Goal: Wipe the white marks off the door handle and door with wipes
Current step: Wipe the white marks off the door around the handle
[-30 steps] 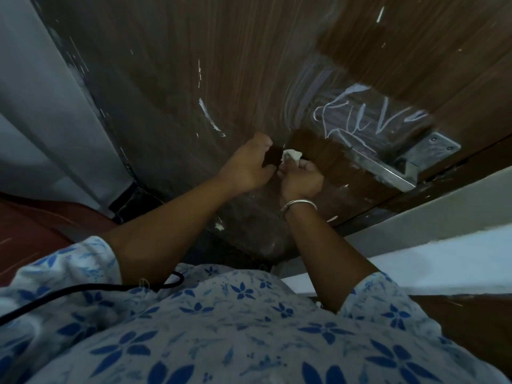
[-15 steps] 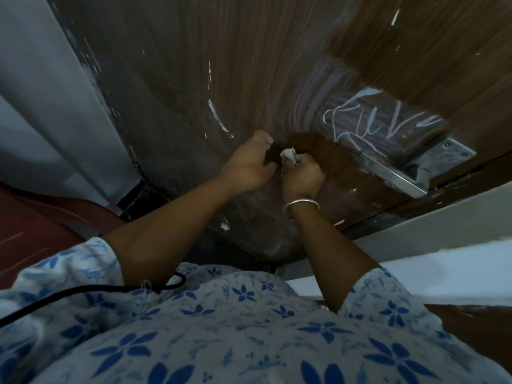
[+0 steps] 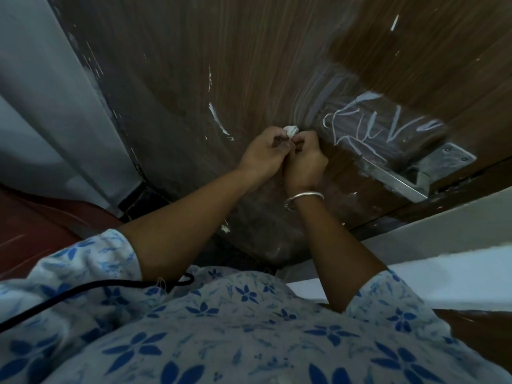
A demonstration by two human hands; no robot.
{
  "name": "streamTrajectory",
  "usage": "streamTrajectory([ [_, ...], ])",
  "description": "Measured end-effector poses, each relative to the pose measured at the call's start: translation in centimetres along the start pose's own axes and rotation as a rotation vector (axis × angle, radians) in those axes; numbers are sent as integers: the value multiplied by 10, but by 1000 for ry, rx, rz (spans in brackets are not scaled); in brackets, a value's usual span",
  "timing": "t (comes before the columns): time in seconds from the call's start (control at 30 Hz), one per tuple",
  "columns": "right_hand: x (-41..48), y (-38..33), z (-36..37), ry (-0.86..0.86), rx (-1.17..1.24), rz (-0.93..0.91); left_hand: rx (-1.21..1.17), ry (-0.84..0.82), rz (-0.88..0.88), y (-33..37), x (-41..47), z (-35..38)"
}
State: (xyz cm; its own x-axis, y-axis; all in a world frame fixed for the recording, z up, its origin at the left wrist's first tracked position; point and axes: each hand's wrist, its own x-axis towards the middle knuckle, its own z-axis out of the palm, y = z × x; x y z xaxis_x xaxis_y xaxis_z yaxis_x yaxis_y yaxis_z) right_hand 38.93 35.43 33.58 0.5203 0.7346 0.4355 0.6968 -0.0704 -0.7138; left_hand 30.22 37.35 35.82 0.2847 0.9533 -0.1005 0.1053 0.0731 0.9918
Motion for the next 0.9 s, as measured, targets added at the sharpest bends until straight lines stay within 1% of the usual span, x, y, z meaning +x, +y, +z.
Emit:
streamTrajectory([
  [0.07, -3, 3, -3, -25, 39, -87, -10, 58, -27, 1, 2, 4],
  [0.17, -10, 3, -9, -18, 4, -228, -18, 176, -16, 3, 2, 8],
  [0.33, -12, -8, -28, 3, -13, -265, -107, 300, -37, 10, 2, 17],
  [0.4, -17, -15, -38, -13, -9, -318, -126, 344, -33, 14, 3, 18],
  [0.53, -28, -35, -56, -32, -21, -439, -209, 338, 22, 31, 2, 16],
  [0.67, -17, -53, -72, -44, -199, -568, -239, 354, 71, 51, 3, 14],
  [0.73, -10, -58, -80, -36, -254, -586, -203, 394, 109, 61, 5, 13],
  [0.83, -2, -56, -91, -42, -308, -552, -147, 479, 170, 82, 7, 13],
  [0.9, 5, -51, -99, -54, -324, -524, -111, 498, 218, 95, 9, 13],
])
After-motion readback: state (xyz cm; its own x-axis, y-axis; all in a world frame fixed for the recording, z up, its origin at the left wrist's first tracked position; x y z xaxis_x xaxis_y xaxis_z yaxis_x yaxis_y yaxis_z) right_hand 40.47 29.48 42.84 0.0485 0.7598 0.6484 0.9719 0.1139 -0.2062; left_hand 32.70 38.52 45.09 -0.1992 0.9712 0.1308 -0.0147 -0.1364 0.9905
